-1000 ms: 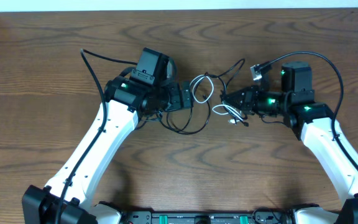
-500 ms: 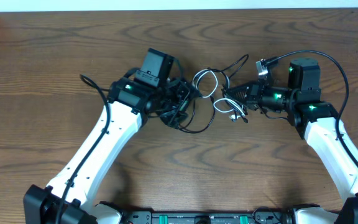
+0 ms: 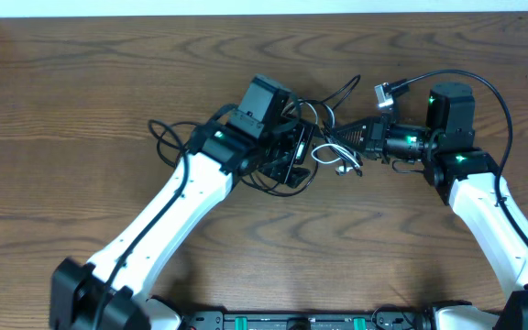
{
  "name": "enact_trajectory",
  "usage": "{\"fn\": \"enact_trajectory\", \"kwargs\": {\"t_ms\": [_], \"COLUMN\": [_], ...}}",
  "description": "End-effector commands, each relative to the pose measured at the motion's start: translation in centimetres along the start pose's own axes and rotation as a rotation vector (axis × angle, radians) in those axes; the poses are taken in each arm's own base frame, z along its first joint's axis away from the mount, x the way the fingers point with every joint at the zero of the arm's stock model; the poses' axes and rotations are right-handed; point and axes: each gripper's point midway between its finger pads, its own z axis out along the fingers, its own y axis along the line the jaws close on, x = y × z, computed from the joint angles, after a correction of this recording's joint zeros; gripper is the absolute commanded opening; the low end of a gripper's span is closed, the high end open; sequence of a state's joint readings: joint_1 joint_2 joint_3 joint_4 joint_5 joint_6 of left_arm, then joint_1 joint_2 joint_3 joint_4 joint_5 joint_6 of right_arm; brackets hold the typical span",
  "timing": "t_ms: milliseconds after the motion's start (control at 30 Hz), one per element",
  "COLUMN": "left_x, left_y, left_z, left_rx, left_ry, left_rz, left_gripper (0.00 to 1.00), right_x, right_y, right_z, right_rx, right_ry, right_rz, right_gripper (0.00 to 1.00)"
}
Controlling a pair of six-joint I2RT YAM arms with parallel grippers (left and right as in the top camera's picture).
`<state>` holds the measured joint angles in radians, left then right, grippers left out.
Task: Untangle cables
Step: 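Grasp the bundle with the left gripper and pull the right gripper rightward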
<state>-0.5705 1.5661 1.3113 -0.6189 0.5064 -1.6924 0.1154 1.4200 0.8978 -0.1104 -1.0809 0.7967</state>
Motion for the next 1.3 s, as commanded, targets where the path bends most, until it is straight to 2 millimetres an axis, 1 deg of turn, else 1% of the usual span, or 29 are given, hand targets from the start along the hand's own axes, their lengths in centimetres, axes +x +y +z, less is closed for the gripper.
{"fn": "enact_trajectory", "kwargs": {"t_ms": [0, 67, 100, 133, 233, 300, 367, 400, 433, 500, 633, 700, 767, 933, 1000, 1133, 1267], "left_x": [-1.0, -1.3, -1.5, -1.5, -1.3, -1.3, -1.4, -1.5, -1.6, -1.9, -2.4, -2.5, -2.4, -1.9, -1.6, -0.5, 0.5], "left_y": [-0.9, -1.5, -1.7, -1.7, -1.6, -1.6, -1.7, -1.7, -1.7, -1.9, -2.3, -2.7, -3.0, -3.4, -3.6, -4.6, -5.8], "left_z": [1.8, 2.7, 3.1, 3.4, 3.8, 3.8, 3.8, 3.7, 3.7, 3.5, 2.7, 1.8, 1.0, -0.7, -1.4, -3.0, -4.6], "left_rx": [0.008, 0.023, 0.026, 0.025, 0.016, 0.016, 0.017, 0.019, 0.020, 0.026, 0.046, 0.074, 0.099, 0.157, 0.182, 0.268, 0.368], "left_ry": [-0.015, -0.012, -0.010, -0.004, 0.022, 0.021, 0.020, 0.018, 0.017, 0.016, 0.056, 0.105, 0.144, 0.249, 0.295, 0.401, 0.459], "left_rz": [-0.057, -0.053, -0.060, -0.065, -0.068, -0.059, -0.061, -0.049, -0.037, 0.024, 0.235, 0.375, 0.444, 0.509, 0.518, 0.586, 0.701], "left_gripper": [0.70, 0.69, 0.67, 0.62, 0.40, 0.32, 0.20, 0.12, 0.08, 0.08, 0.08, 0.08, 0.08, 0.07, 0.07, 0.07, 0.08], "right_x": [-0.1, -0.1, -0.1, -0.1, -0.1, -0.1, -0.1, -0.1, -0.1, -0.1, -0.4, -0.6, -0.7, -0.9, -1.0, -1.2, -1.0], "right_y": [1.1, 1.1, 1.1, 1.1, 1.1, 1.1, 1.1, 1.1, 1.1, 1.0, 0.4, -0.3, -0.9, -1.7, -2.4, -4.7, -8.3], "right_z": [-0.2, -0.2, -0.2, -0.2, -0.2, -0.2, -0.2, -0.2, -0.2, -0.2, -0.2, -0.2, -0.3, -0.3, -0.4, -0.9, -2.2], "right_rx": [-0.032, -0.032, -0.032, -0.031, -0.031, -0.031, -0.031, -0.031, -0.031, -0.029, 0.005, 0.038, 0.066, 0.110, 0.145, 0.260, 0.457], "right_ry": [0.013, 0.013, 0.013, 0.012, 0.012, 0.012, 0.011, 0.011, 0.011, 0.009, -0.014, -0.028, -0.041, -0.058, -0.071, -0.097, -0.124], "right_rz": [-0.019, -0.019, -0.019, -0.020, -0.020, -0.020, -0.021, -0.021, -0.021, -0.038, -0.094, -0.088, -0.079, -0.116, -0.101, -0.104, -0.088], "right_gripper": [0.01, 0.01, 0.01, 0.01, 0.01, 0.01, 0.01, 0.01, 0.01, 0.01, 0.01, 0.01, 0.01, 0.01, 0.01, 0.01, 0.01]}}
